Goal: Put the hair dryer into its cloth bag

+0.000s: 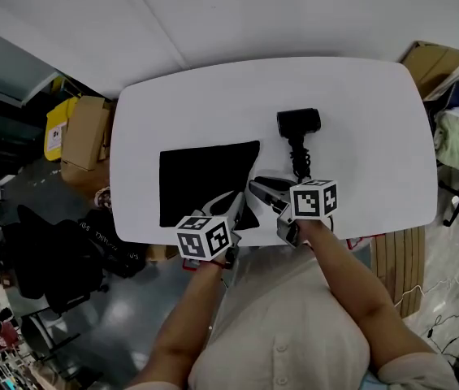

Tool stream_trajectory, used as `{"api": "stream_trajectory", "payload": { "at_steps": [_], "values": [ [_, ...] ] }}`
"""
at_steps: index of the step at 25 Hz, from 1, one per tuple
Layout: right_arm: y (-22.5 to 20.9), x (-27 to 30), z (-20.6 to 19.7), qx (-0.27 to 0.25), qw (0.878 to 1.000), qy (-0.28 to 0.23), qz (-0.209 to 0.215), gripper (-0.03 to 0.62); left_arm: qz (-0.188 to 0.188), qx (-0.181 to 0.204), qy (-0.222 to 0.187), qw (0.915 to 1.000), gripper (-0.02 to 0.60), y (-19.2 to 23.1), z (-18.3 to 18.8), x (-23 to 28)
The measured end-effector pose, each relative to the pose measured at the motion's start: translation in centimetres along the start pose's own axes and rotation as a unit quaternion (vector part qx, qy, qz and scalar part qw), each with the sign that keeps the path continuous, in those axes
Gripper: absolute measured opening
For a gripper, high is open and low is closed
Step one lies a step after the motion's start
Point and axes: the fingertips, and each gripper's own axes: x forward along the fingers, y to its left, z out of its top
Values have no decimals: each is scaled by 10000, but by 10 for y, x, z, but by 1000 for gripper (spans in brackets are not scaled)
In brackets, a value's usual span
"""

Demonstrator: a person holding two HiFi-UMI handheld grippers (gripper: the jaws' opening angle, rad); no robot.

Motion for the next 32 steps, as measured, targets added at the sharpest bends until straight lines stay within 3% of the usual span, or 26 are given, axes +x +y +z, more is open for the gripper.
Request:
{"api": "stream_trajectory", "payload": {
  "at_steps": [8, 19, 23, 32],
  "values": [
    [2, 11, -1, 893, 9952, -119, 387, 106, -126, -17, 1, 9999, 31, 2, 1, -5],
    [9, 16, -4, 967, 9941, -45, 490, 104, -239, -4, 63, 9997, 31, 0, -2, -7],
    [8, 16, -4, 946, 9946, -54, 434, 34, -257, -128, 36, 9996, 31, 2, -2, -6],
    [10, 13, -3, 949, 9945, -66, 429, 21, -334, -313, -74, 9989, 31, 3, 3, -9]
  ]
}}
